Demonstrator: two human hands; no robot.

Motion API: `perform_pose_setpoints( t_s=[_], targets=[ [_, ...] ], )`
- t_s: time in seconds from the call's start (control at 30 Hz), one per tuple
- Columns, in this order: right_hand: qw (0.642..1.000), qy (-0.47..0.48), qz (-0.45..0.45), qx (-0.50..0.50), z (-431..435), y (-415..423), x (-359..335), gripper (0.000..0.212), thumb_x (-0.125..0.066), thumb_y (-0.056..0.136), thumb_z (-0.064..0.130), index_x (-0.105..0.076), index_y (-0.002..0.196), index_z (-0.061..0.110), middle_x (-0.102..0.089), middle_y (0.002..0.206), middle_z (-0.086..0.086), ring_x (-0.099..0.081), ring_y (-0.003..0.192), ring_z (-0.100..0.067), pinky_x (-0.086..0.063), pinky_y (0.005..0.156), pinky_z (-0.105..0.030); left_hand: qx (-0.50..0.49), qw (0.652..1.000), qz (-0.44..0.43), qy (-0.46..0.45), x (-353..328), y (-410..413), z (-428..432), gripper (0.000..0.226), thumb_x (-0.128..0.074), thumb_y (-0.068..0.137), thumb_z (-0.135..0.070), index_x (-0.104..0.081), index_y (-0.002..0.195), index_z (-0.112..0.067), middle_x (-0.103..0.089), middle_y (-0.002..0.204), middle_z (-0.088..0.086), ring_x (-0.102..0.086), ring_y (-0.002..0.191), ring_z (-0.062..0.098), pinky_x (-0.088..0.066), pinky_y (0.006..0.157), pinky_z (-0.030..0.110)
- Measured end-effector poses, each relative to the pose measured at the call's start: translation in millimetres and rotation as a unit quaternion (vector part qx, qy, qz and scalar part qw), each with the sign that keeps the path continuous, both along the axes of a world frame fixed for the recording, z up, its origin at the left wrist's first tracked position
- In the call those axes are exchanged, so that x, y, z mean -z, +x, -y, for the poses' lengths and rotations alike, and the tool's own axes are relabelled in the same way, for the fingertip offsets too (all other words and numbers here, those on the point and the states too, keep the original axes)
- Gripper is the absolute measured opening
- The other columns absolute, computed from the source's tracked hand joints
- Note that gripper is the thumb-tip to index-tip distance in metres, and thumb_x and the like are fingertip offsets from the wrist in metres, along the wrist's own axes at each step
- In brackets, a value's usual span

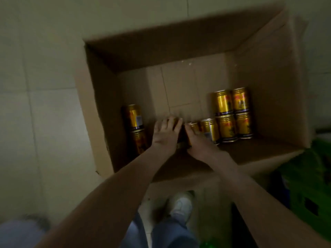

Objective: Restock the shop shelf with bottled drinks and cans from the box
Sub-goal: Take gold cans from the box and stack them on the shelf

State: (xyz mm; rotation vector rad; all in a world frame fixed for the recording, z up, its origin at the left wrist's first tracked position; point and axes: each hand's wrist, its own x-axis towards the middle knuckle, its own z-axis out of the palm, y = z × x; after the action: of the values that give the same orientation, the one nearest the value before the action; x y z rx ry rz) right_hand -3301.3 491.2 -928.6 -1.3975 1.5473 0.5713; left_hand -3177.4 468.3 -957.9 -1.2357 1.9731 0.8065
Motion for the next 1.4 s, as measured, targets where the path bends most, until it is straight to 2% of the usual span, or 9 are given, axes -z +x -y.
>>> perform_pose_setpoints(
  t_s=[0.13, 0.4, 0.53, 0.73, 0.87, 1.03, 1.2, 1.27, 1.4],
  targets=[
    [0.993, -0.001, -0.043, -0.113, -5, -8, 35, 0.096, -0.058, 0.09, 0.006, 0.016, 0.15, 0.019, 0.027, 0.156, -0.004, 0.019, 0.145, -0.024, -0.007, 0.117, -0.04, 0.014, 0.999, -0.018, -0.047, 35, -7, -5, 0.085, -0.051, 0.096, -0.027, 0.013, 0.151, -0.02, 0.008, 0.16, 0.009, 0.002, 0.145, 0.038, -0.008, 0.116, 0.052],
    [0.997, -0.069, -0.02, -0.014, 23, -4, 47, 0.113, -0.066, 0.081, -0.005, 0.021, 0.148, 0.022, 0.025, 0.156, -0.004, 0.017, 0.145, -0.02, -0.028, 0.114, -0.044, 0.018, 0.993, 0.023, -0.113, 39, 21, 18, 0.071, -0.041, 0.1, -0.021, 0.005, 0.152, -0.01, -0.001, 0.158, 0.011, -0.002, 0.145, 0.039, -0.015, 0.112, 0.06],
    [0.98, -0.167, -0.002, 0.104, 41, 11, 54, 0.092, -0.058, 0.09, 0.004, 0.009, 0.152, 0.019, 0.015, 0.159, -0.003, 0.003, 0.147, -0.022, -0.021, 0.115, -0.04, -0.149, 0.973, -0.16, -0.074, 33, 34, 28, 0.083, -0.05, 0.095, -0.029, 0.007, 0.152, -0.01, 0.012, 0.16, 0.01, 0.014, 0.146, 0.031, -0.004, 0.118, 0.052],
    [0.945, -0.135, 0.014, 0.297, 47, 15, 79, 0.111, -0.074, 0.081, 0.017, 0.013, 0.15, 0.024, -0.025, 0.152, -0.018, -0.038, 0.133, -0.036, -0.037, 0.102, -0.045, -0.416, 0.887, -0.201, 0.007, 35, 32, 26, 0.086, -0.058, 0.094, -0.023, 0.003, 0.153, -0.016, -0.014, 0.155, 0.018, -0.031, 0.139, 0.033, -0.028, 0.112, 0.037],
    [0.917, -0.133, 0.025, 0.376, 46, 15, 91, 0.113, -0.072, 0.082, 0.014, 0.018, 0.149, 0.018, -0.044, 0.14, -0.019, -0.05, 0.122, -0.034, -0.037, 0.092, -0.03, -0.434, 0.88, -0.183, 0.062, 39, 23, 40, 0.099, -0.067, 0.086, -0.024, 0.006, 0.152, -0.028, -0.031, 0.144, 0.023, -0.049, 0.121, 0.037, -0.042, 0.099, 0.037],
    [0.866, -0.072, 0.072, 0.49, 67, 20, 91, 0.127, -0.081, 0.056, 0.04, 0.004, 0.15, 0.03, -0.033, 0.149, -0.011, -0.039, 0.132, -0.03, -0.035, 0.109, -0.044, -0.493, 0.853, -0.168, 0.04, 35, 28, 40, 0.1, -0.068, 0.083, -0.026, 0.003, 0.153, -0.025, -0.045, 0.135, 0.022, -0.052, 0.118, 0.035, -0.043, 0.096, 0.033],
    [0.873, -0.139, 0.031, 0.467, 77, 24, 89, 0.079, -0.079, 0.073, 0.03, -0.035, 0.135, 0.008, -0.053, 0.129, -0.012, -0.054, 0.115, -0.028, -0.045, 0.092, -0.027, -0.511, 0.836, -0.197, 0.008, 15, 40, 42, 0.096, -0.068, 0.084, -0.022, -0.002, 0.153, -0.026, -0.047, 0.137, 0.014, -0.051, 0.121, 0.028, -0.035, 0.084, 0.02],
    [0.838, -0.142, 0.088, 0.519, 73, 29, 65, 0.067, -0.077, 0.075, 0.026, -0.042, 0.13, 0.01, -0.059, 0.114, -0.007, -0.062, 0.098, -0.021, -0.05, 0.079, -0.02, -0.52, 0.823, -0.227, 0.016, -8, 45, 43, 0.097, -0.07, 0.082, -0.023, -0.004, 0.154, -0.025, -0.05, 0.136, 0.008, -0.051, 0.121, 0.023, -0.039, 0.093, 0.021],
    [0.748, -0.113, 0.205, 0.621, 63, 33, -46, 0.069, -0.075, 0.073, 0.027, -0.041, 0.131, 0.017, -0.061, 0.117, -0.008, -0.064, 0.1, -0.023, -0.053, 0.086, -0.041, -0.591, 0.751, -0.286, 0.065, -103, 69, 53, 0.105, -0.077, 0.072, -0.028, -0.011, 0.153, -0.026, -0.053, 0.132, -0.002, -0.054, 0.115, 0.014, -0.046, 0.097, 0.028]
  ],
)
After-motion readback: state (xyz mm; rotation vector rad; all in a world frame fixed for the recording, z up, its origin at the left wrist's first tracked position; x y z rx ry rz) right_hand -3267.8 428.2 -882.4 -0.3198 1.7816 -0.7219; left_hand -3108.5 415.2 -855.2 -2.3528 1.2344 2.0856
